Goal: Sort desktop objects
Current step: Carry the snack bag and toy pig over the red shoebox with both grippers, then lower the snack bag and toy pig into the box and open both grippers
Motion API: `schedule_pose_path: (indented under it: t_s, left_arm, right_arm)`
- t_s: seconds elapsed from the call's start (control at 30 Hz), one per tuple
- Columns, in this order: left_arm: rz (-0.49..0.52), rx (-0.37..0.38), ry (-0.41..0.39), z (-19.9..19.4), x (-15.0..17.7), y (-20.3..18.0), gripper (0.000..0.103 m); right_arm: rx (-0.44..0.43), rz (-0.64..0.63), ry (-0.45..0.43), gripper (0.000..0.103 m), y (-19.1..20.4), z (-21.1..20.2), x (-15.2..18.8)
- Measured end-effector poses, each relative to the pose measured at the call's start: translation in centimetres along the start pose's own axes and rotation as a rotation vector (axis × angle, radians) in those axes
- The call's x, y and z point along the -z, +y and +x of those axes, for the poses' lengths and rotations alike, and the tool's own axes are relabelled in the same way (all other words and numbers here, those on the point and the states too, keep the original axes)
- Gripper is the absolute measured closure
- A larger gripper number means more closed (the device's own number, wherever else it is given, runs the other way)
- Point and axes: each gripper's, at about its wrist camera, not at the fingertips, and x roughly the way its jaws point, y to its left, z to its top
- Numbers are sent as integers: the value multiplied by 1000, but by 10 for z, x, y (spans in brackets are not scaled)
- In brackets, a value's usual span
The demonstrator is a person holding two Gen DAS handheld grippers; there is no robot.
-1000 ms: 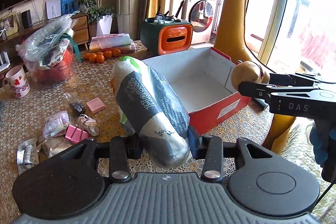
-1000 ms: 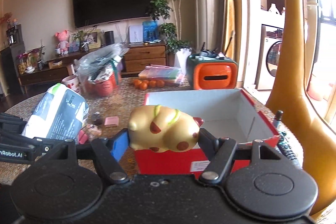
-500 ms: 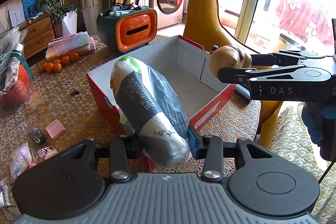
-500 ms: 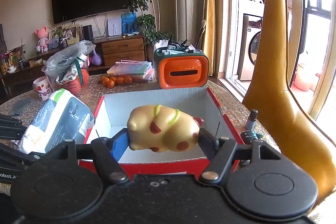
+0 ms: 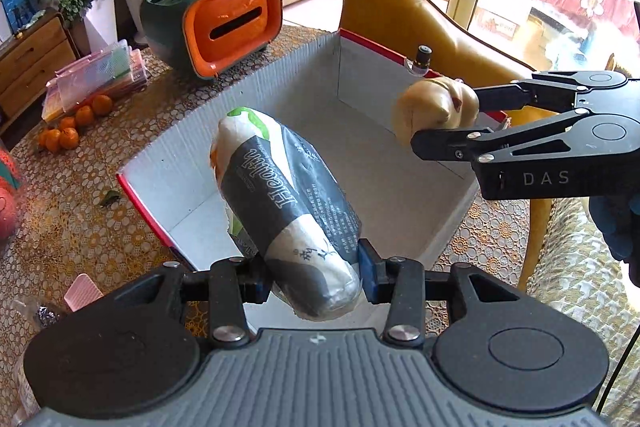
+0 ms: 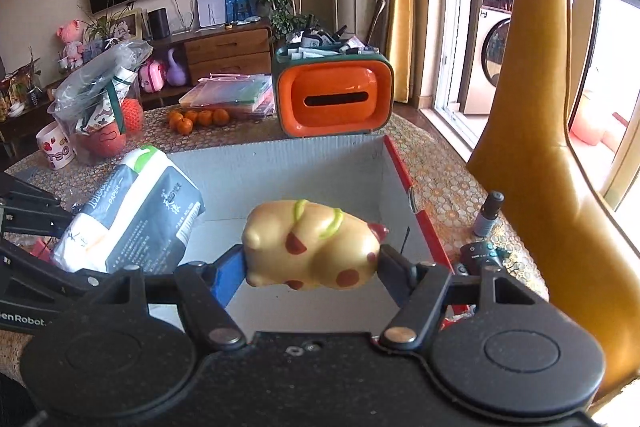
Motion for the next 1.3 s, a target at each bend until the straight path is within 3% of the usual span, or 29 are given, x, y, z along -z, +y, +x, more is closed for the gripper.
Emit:
schedule_pose_path:
  t_s: [0.47,0.63,0.97,1.17,1.3]
  left_arm:
    - [33,-7,173,76,-27,8,62]
    - [34,-4,224,92,-31,10,62]
    - [65,18,279,107,-27,5,61]
    - [65,16,276,108,-23,5,54]
    - [65,10,250,101,-20,4,37]
  right_arm:
    - [-9,-45,192,33,-10,71,-12]
    - [30,-102,256,33,-9,87,-14]
    - [18,-183,323,32,6,101,-15]
    - [17,-159,343,30,5,106,-15]
    - [16,-152,333,25,4,103,-17]
